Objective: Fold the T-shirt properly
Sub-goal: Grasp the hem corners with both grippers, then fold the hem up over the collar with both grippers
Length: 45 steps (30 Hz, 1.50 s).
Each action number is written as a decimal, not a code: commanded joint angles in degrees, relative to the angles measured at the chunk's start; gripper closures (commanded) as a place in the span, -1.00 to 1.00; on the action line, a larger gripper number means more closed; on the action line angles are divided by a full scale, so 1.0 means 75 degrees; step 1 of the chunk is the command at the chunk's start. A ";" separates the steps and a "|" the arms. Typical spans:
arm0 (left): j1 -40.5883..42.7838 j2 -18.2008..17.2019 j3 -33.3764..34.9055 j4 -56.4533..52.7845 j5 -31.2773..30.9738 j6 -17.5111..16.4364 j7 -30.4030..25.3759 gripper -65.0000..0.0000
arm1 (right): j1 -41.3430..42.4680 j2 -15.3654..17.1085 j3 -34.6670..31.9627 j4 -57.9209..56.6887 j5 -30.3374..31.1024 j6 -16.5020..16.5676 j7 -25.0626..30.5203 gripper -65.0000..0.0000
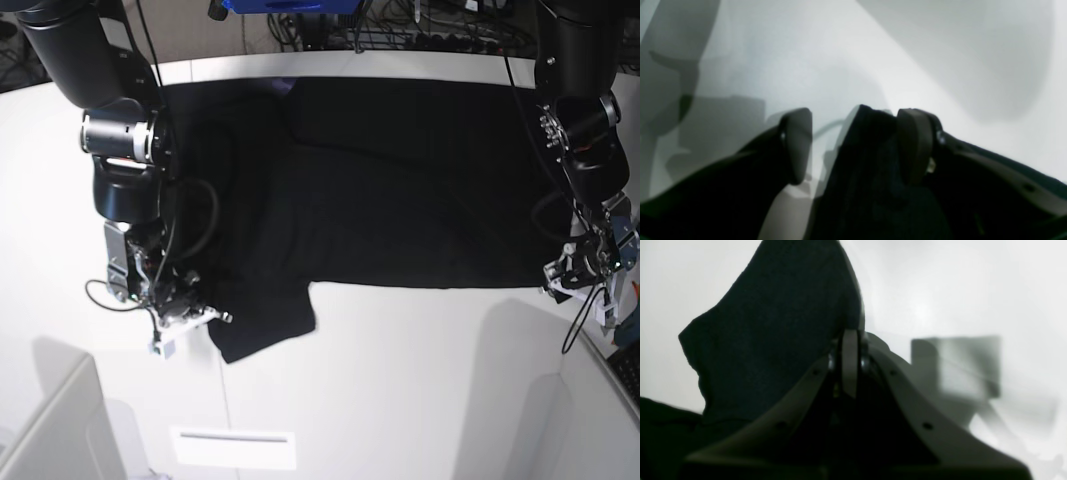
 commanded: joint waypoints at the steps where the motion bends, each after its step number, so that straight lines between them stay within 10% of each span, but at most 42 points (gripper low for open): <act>1: -0.0175 -0.0125 0.0156 0.0103 -0.0019 -0.0023 0.0002 -0.20 | 0.0124 0.0008 -0.0030 0.0027 -0.0115 -0.0043 -0.0242 1.00; 7: -0.0116 -0.0102 0.1129 -0.0026 -0.0101 -0.0023 -0.0490 -0.04 | 0.0112 0.0020 -0.0030 0.0027 -0.0115 -0.0043 -0.0230 1.00; 12: -0.0046 -0.0008 0.1176 -0.0226 -0.0054 -0.0023 -0.0549 1.00 | 0.0112 0.0032 -0.0030 0.0039 -0.0115 -0.0043 -0.0218 1.00; 22: 0.0376 -0.0090 0.1129 0.1427 -0.0125 -0.0128 0.0248 1.00 | -0.1189 0.0078 -0.0030 0.3110 -0.0115 -0.0031 -0.0347 1.00; 27: 0.1314 -0.0078 0.0402 0.2974 -0.0242 -0.0878 0.1045 1.00 | -0.1904 0.0078 -0.0007 0.4821 -0.0115 -0.0031 -0.0617 1.00; 45: 0.4561 -0.0125 -0.0805 0.7593 -0.2270 -0.0925 0.3179 1.00 | -0.4822 0.0125 0.0826 1.0237 -0.0080 -0.0031 -0.2762 1.00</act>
